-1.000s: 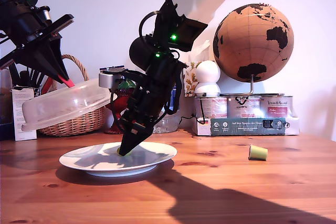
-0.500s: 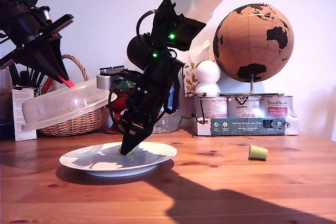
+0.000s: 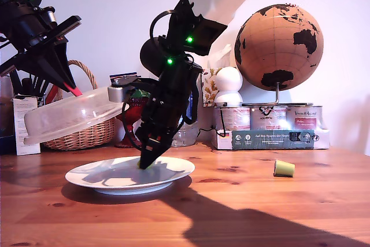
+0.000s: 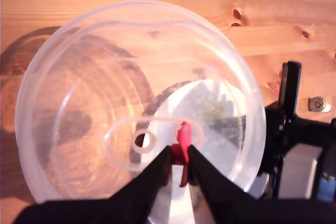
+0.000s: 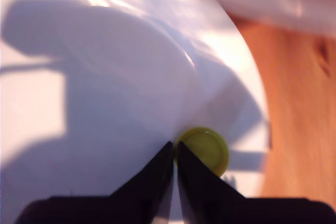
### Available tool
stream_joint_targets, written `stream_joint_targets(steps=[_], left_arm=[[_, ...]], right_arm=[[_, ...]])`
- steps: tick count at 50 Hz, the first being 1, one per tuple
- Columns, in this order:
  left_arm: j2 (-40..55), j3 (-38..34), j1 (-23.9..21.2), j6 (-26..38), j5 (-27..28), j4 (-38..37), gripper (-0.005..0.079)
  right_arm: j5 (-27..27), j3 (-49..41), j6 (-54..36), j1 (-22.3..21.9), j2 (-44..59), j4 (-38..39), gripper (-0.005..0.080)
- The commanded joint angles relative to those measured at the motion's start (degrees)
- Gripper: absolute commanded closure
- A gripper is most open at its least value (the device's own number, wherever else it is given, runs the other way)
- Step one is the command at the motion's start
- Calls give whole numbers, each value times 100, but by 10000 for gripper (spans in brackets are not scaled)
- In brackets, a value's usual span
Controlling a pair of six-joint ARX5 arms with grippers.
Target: Lift the plastic dome with your left arm while removing the green coffee capsule from the plate using your right arm.
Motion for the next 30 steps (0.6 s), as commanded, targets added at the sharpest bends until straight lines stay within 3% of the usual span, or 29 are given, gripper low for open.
stream_joint_targets(steps=[1,12,30], left_arm=[[-118,96,-9,48,46,9,764],[-118,96,-9,50,44,9,764],[-118,96,-9,50,44,28,764]], right_arm=[[249,-48,13,-195,-50,-101,765],[914,-42,4,-437,-90,-195,765],[929,352,31,-581,-297,-210,765]])
